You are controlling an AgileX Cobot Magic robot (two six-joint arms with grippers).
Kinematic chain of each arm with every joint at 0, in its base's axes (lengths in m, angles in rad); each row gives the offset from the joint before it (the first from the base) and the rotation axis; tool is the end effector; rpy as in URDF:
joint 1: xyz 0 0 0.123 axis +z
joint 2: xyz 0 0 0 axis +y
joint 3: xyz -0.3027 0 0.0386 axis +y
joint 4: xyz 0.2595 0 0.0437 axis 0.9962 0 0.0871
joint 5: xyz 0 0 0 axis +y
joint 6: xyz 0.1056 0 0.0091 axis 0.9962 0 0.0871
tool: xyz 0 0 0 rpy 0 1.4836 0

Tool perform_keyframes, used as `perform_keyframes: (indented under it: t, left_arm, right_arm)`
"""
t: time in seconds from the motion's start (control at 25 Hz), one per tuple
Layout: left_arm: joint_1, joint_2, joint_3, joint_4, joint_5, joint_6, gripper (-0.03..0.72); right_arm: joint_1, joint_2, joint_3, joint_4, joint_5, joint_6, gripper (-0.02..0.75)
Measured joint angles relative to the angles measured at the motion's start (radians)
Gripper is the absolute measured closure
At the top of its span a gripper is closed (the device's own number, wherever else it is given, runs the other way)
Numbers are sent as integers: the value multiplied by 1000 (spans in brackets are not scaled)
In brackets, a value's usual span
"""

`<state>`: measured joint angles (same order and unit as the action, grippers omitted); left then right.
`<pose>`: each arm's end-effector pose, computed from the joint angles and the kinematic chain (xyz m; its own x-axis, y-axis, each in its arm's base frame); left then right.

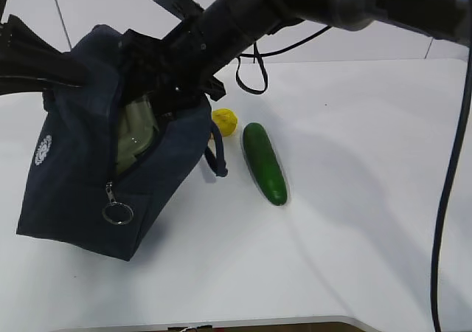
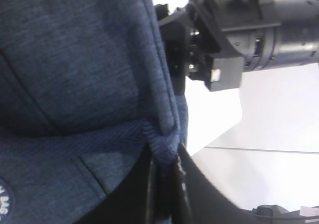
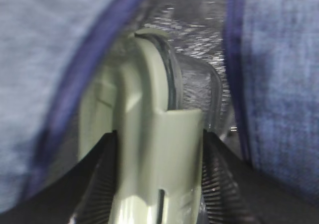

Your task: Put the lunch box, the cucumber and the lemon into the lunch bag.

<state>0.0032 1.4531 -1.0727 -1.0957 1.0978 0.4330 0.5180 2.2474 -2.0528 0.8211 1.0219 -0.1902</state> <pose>0.2939 -0.0830 0.3171 -0.9355 -0.1788 -0.3047 0.1477 0.5857 -0.7970 0.4285 0.3204 0.2603 -0.8909 -0.2244 -0.3949 -0.4457 0.5992 0.6650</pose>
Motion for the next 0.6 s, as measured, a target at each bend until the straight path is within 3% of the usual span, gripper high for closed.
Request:
perform_keyframes:
  t: [0.6]
  left_arm:
    - [0, 2, 0, 0, -3, 12, 687]
  right_arm:
    - [0, 48, 0, 101, -2, -56, 360]
